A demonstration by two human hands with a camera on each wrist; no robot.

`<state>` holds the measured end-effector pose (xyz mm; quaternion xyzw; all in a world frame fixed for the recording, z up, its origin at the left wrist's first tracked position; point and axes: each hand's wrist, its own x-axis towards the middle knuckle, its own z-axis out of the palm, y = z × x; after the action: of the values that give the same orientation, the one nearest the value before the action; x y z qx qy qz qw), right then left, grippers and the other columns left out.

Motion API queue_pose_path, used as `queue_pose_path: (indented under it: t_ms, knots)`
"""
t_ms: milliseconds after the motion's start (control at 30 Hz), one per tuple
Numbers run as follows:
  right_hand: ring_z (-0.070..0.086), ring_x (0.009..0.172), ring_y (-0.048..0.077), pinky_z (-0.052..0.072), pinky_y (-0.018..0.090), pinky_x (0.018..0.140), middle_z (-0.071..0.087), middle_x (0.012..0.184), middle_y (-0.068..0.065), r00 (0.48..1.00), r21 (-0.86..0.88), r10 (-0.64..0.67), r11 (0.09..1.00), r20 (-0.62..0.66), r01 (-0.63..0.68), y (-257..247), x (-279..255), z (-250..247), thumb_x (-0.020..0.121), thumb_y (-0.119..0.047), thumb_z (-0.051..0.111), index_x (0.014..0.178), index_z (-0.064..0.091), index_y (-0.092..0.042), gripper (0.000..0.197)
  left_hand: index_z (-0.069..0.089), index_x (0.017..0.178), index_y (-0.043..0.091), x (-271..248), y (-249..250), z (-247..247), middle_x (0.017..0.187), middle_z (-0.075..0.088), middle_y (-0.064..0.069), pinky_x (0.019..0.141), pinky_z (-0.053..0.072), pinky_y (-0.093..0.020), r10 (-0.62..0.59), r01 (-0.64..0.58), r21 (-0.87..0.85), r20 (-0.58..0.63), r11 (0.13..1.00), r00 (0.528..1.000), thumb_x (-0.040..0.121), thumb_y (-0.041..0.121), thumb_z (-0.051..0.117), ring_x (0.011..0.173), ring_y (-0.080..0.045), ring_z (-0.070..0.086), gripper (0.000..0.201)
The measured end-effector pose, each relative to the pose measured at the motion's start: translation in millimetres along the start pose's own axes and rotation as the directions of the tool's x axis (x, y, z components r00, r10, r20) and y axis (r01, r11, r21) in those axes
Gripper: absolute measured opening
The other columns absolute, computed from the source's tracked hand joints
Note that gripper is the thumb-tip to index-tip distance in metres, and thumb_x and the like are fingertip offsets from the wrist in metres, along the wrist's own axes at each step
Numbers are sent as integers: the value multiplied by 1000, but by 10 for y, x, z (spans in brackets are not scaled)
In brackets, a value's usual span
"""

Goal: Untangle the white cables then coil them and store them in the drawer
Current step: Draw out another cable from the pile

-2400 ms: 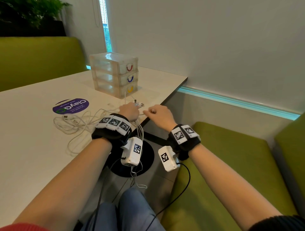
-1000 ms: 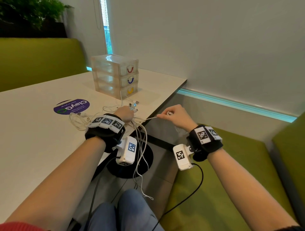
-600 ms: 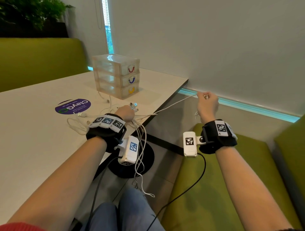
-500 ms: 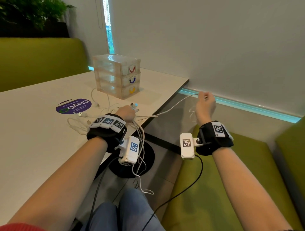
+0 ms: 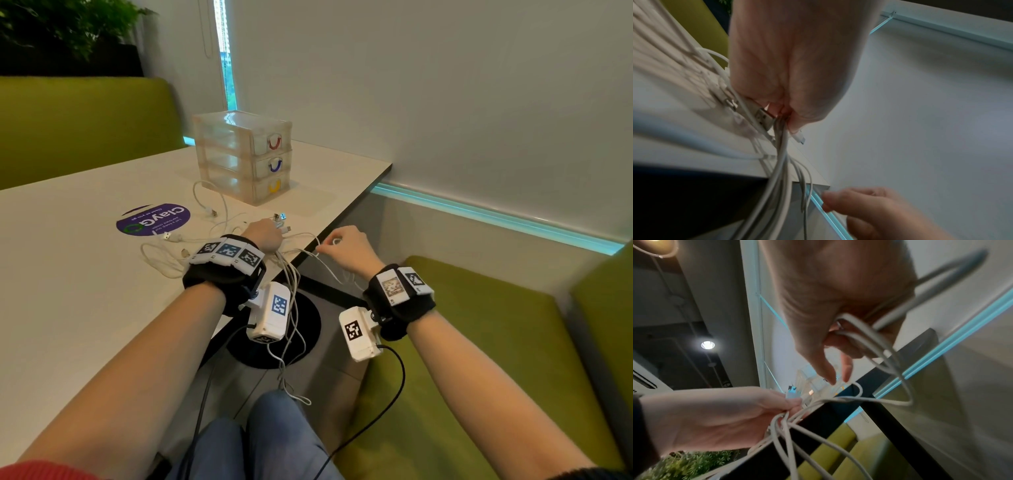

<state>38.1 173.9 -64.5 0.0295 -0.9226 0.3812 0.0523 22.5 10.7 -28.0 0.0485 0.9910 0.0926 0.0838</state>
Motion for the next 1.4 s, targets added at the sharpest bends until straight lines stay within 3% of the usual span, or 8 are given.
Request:
queue_pose_path:
  t_ms: [233, 400, 600, 733, 867, 1000, 1167, 1400]
  knots:
    - [61, 79, 20, 51, 32, 74, 65, 83, 6, 983, -204, 98, 977, 156, -65, 53, 29, 156, 82, -36, 65, 94, 68, -6, 33, 44, 134, -1, -12, 0, 4, 139, 43, -20, 102, 36, -34, 0, -1, 33, 19, 999, 1000, 100, 11, 28, 128, -32, 43, 39]
    - [40, 40, 3, 29, 13, 46, 46, 56, -6, 985, 28, -82, 997, 154, 78, 34, -126, -144, 86, -35, 61, 76, 69, -11, 27, 40, 137, 1, -29, 6, -1, 143, 37, -19, 103, 34, -34, 15, -16, 54, 20, 998, 1000, 100, 9, 27, 130, -30, 41, 40]
    - [29, 41, 3, 28, 13, 45, 35, 55, -1, 991, 370, -33, 926, -131, 80, 103, -172, -434, 81, -36, 66, 57, 52, -11, 37, 38, 138, 2, -103, 36, -29, 140, 41, -22, 101, 37, -36, 27, -28, 82, 21, 996, 999, 100, 7, 24, 129, -32, 42, 41]
    - [32, 48, 6, 31, 20, 54, 35, 57, -4, 802, 531, 230, 838, -551, 124, 165, -168, -898, 77, -25, 70, 52, 43, -20, 37, 33, 140, 1, -135, 69, -36, 142, 36, -23, 104, 35, -36, 12, -15, 114, 27, 993, 1000, 101, 6, 21, 132, -32, 37, 42]
    - [32, 56, 8, 31, 20, 57, 36, 61, -7, 710, 450, 199, 874, -675, 182, 185, -174, -1130, 81, -20, 64, 58, 41, -22, 33, 32, 140, -3, -164, 117, -39, 145, 32, -24, 106, 32, -36, -4, 3, 46, 32, 999, 999, 101, 6, 20, 134, -33, 34, 41]
    - [50, 60, 11, 46, 32, 62, 46, 62, -6, 514, 507, 309, 807, -800, 303, 229, -153, -1336, 82, -10, 56, 61, 36, -23, 32, 36, 136, -7, -181, 86, -31, 145, 35, -22, 105, 33, -34, -42, 41, 32, 44, 999, 998, 101, 9, 26, 131, -31, 40, 40]
    - [63, 77, 23, 53, 34, 71, 62, 79, 9, 687, 454, 147, 842, -712, 291, 92, -135, -1025, 87, -11, 53, 65, 37, -24, 30, 42, 131, -8, -158, 120, -22, 138, 44, -20, 103, 35, -32, -42, 43, -24, 43, 999, 998, 100, 8, 27, 128, -30, 44, 37]
    - [64, 58, 6, 51, 18, 55, 58, 76, 8, 898, 486, -13, 837, -441, 251, -54, -183, -426, 88, -3, 52, 71, 43, -9, 20, 45, 128, -8, -168, 109, -12, 136, 47, -21, 102, 36, -31, -50, 50, -14, 39, 999, 998, 101, 9, 28, 126, -30, 46, 37]
